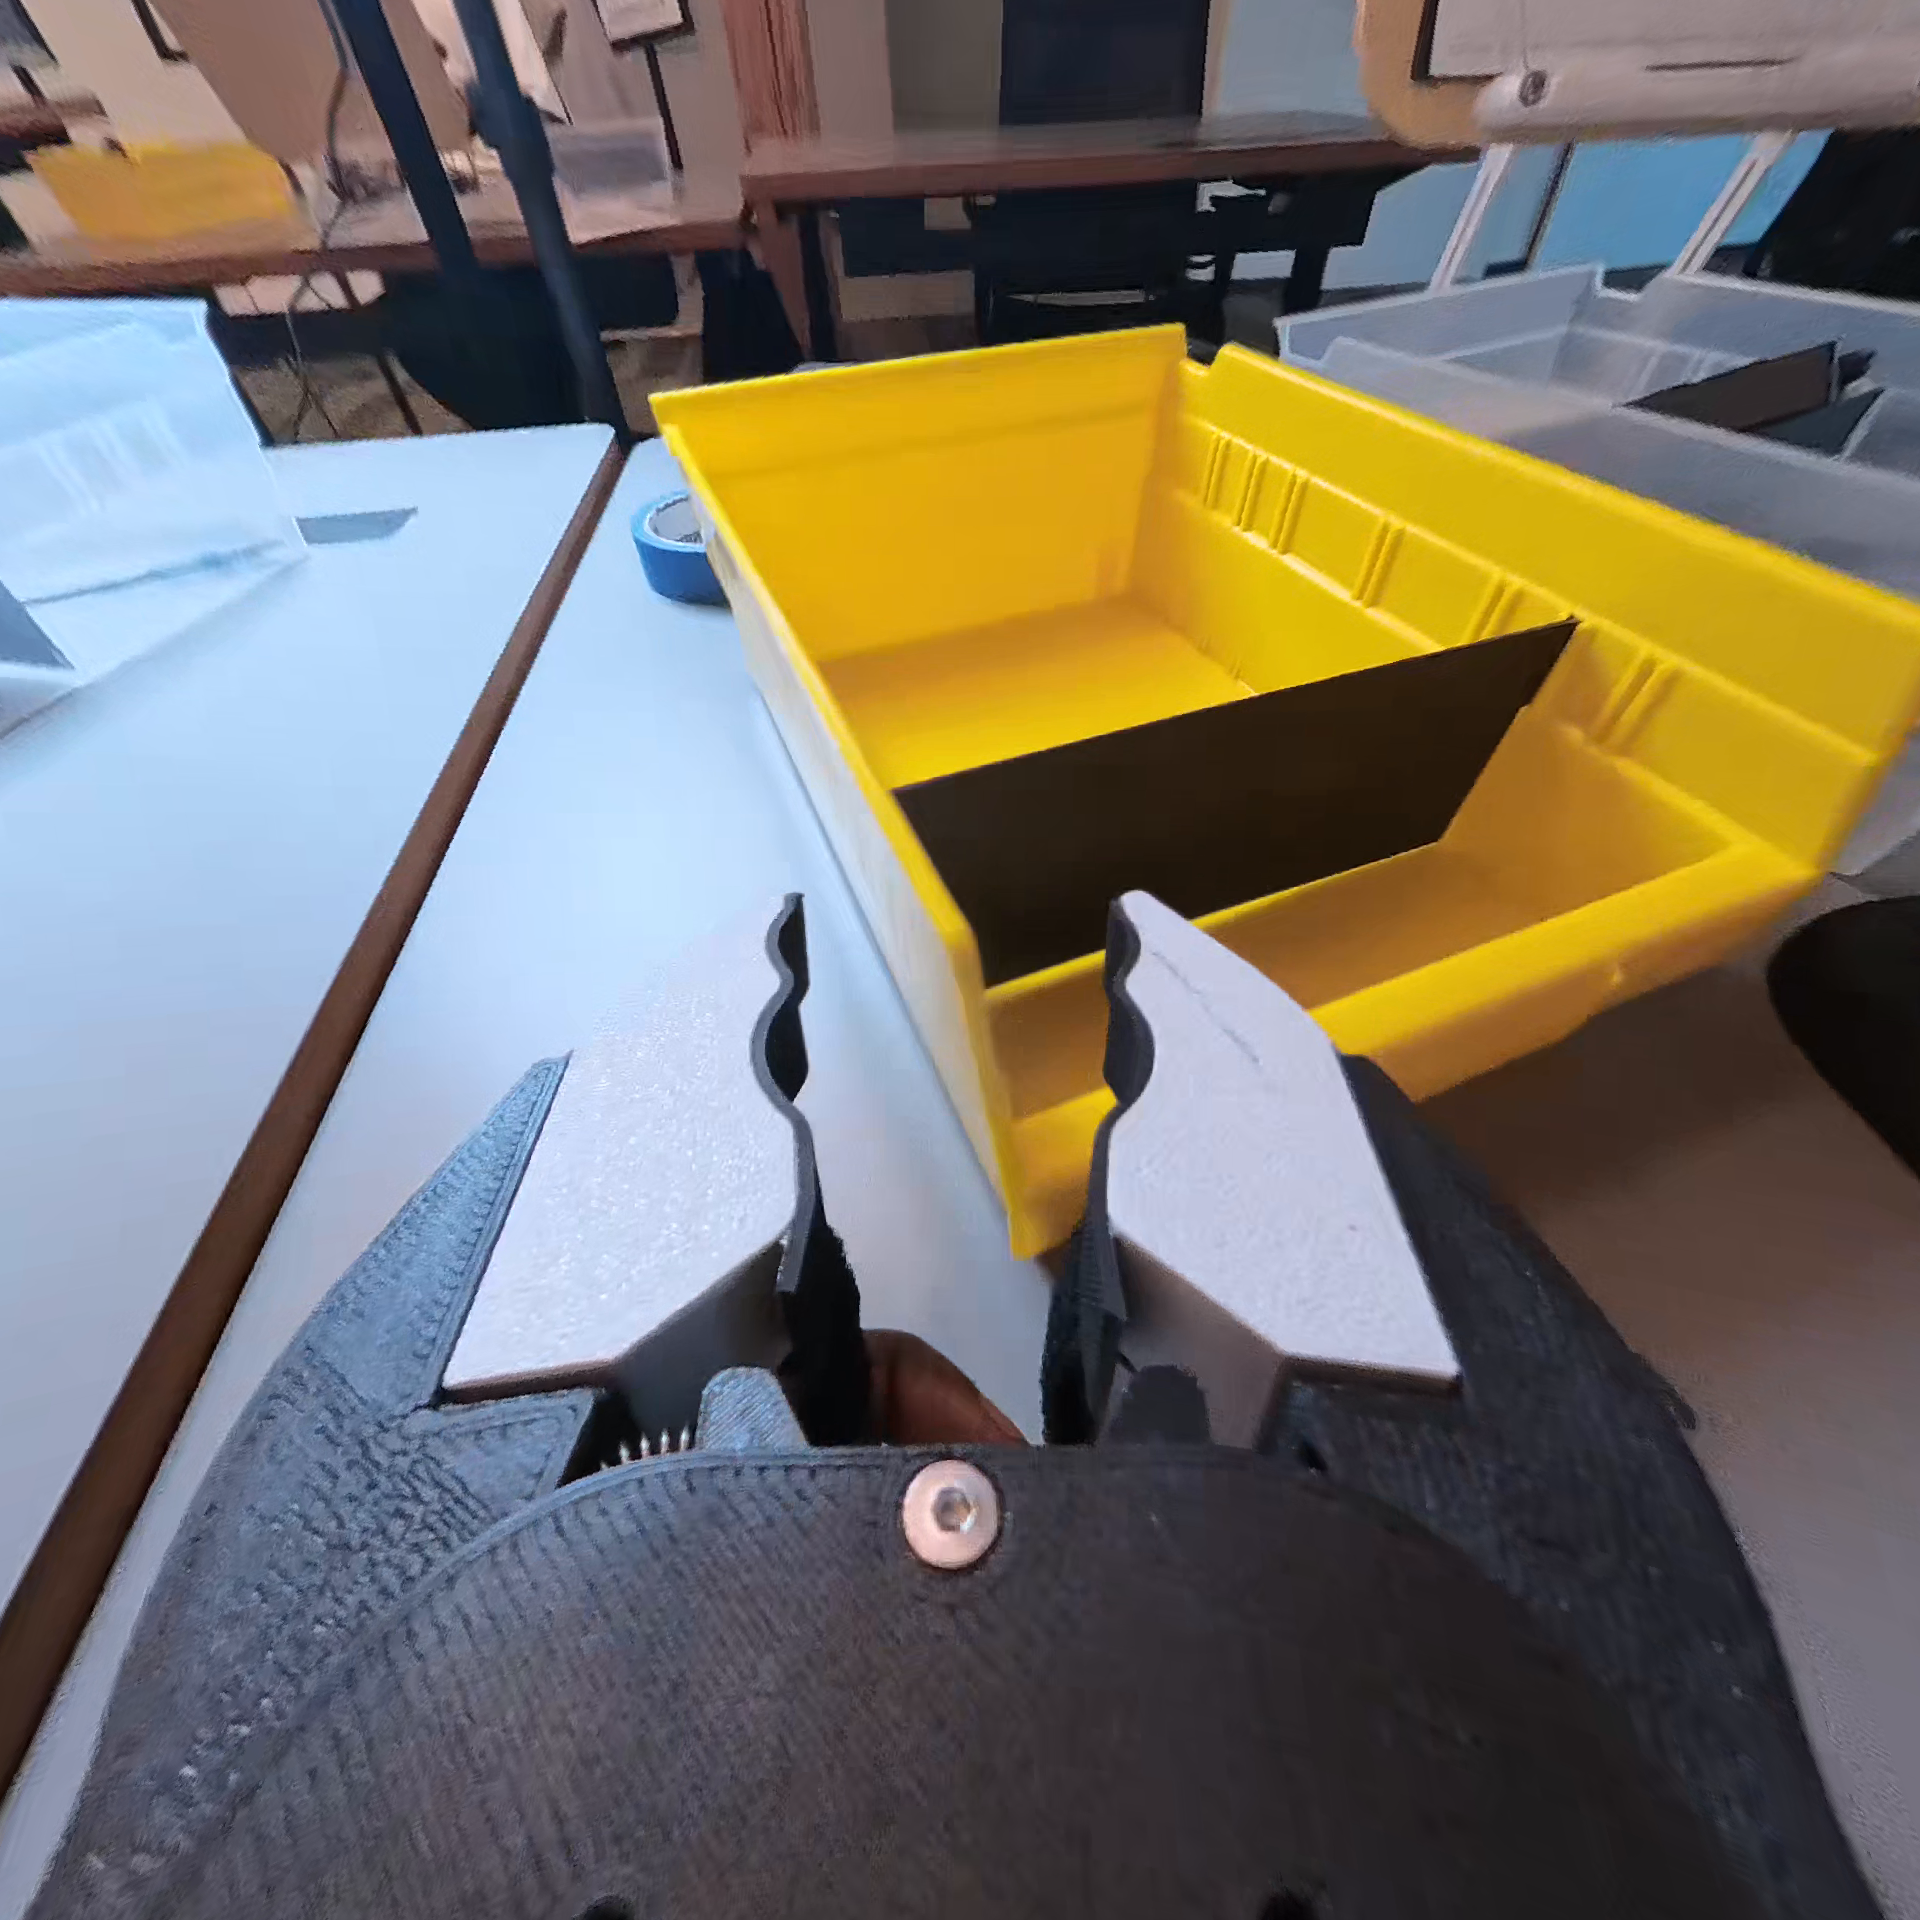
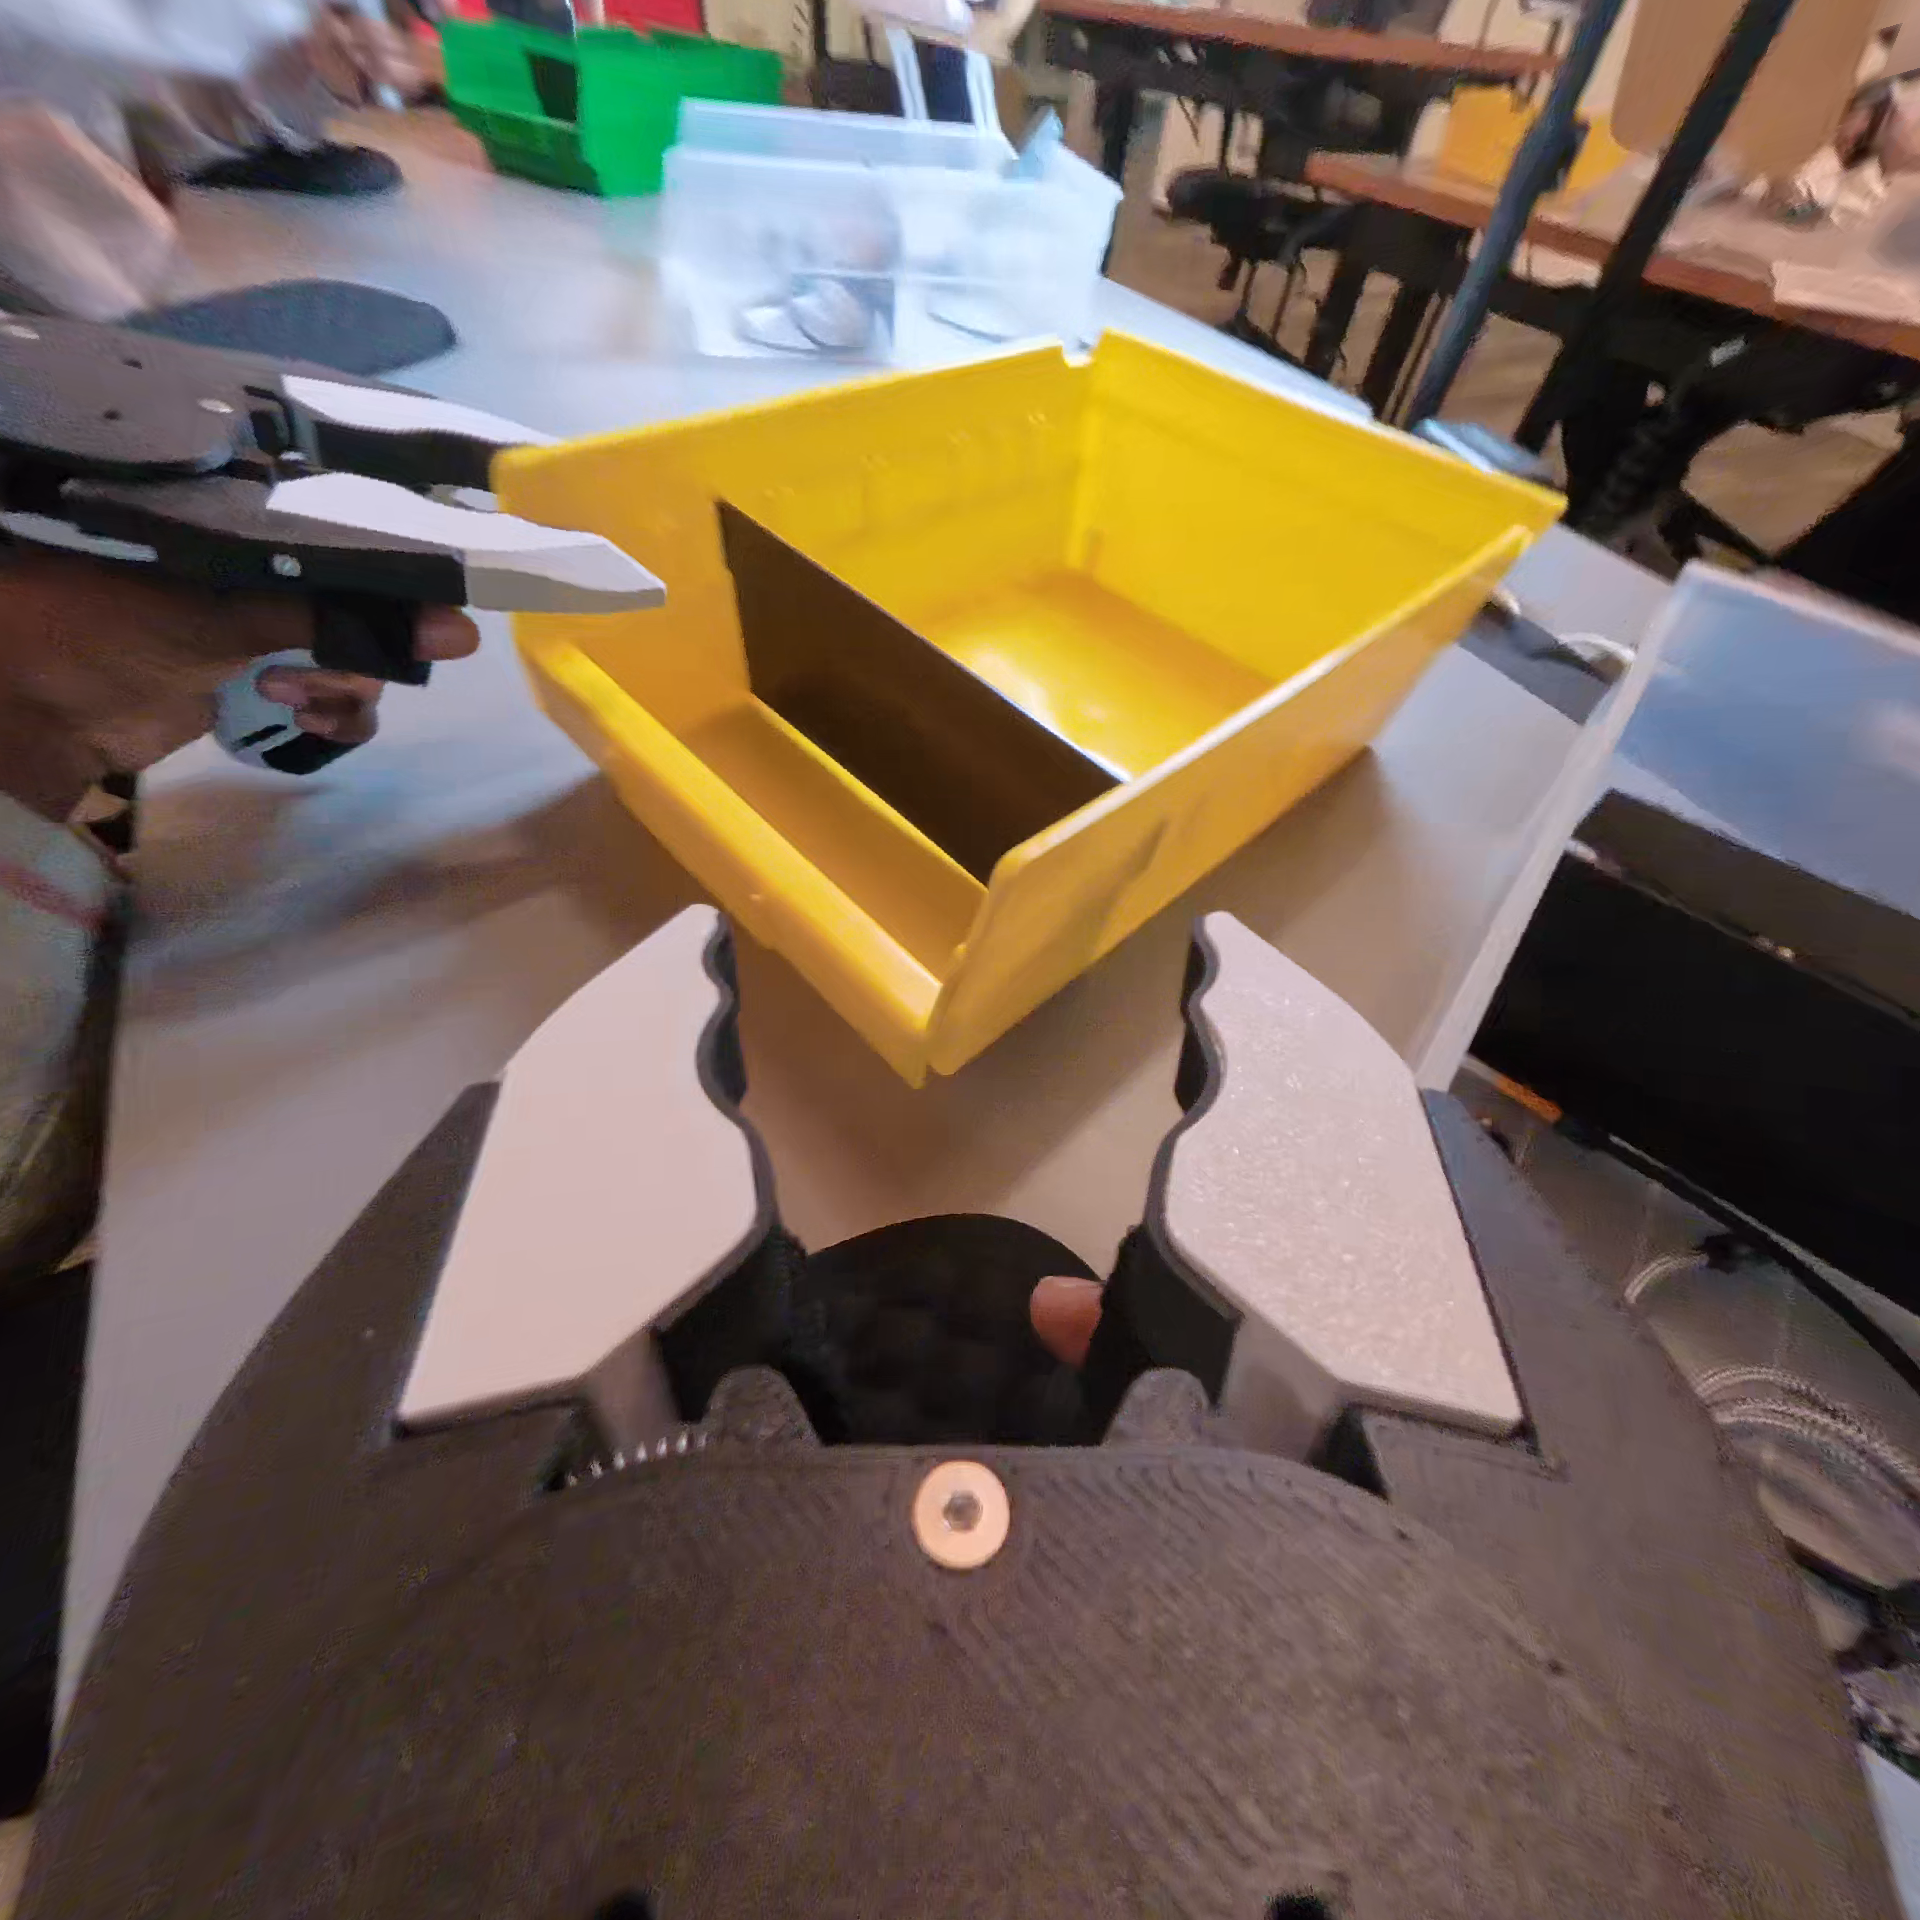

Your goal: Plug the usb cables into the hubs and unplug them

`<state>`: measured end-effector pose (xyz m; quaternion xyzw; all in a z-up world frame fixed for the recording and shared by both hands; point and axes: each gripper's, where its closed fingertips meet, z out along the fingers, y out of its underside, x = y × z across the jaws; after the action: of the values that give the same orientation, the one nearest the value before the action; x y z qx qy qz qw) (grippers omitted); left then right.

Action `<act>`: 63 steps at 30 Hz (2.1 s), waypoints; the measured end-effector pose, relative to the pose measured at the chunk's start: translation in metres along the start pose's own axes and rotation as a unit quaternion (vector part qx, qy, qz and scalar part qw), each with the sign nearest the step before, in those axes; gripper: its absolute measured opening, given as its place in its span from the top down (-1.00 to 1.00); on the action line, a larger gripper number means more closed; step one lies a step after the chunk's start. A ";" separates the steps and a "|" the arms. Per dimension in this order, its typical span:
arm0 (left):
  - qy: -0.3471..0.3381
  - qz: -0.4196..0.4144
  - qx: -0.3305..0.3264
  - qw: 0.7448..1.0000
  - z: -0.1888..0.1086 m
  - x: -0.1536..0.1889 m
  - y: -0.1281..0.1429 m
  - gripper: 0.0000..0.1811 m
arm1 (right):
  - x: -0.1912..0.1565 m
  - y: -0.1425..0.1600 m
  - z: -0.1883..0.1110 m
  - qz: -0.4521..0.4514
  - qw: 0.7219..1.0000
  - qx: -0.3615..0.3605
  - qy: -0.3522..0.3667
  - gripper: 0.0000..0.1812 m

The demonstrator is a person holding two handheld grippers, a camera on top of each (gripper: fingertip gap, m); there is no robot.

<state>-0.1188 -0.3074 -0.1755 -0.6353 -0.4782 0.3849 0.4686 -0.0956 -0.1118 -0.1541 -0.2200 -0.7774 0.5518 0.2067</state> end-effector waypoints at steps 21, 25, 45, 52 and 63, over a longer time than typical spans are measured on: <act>-0.150 0.064 0.035 0.986 -0.017 -0.003 -0.047 0.92 | 0.021 -0.004 0.040 -0.117 0.989 -0.041 0.085 0.66; -0.181 0.079 0.137 0.971 -0.040 0.024 -0.104 0.92 | 0.041 -0.055 -0.003 -0.155 0.976 0.048 0.146 0.71; 0.163 0.151 0.168 0.960 0.103 0.455 -0.173 0.89 | 0.235 0.086 -0.382 -0.036 0.866 -0.079 0.493 0.76; 0.221 0.167 0.100 0.956 0.163 0.541 -0.116 0.89 | 0.273 0.176 -0.418 0.019 0.848 -0.144 0.509 0.77; 0.268 0.152 0.025 0.951 0.193 0.552 -0.067 0.82 | 0.283 0.205 -0.410 0.044 0.844 -0.187 0.500 0.77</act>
<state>-0.1806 0.2779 -0.1844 -0.7685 -0.2232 0.2791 0.5307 -0.0719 0.4244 -0.2007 -0.5348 -0.6465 0.2195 0.4979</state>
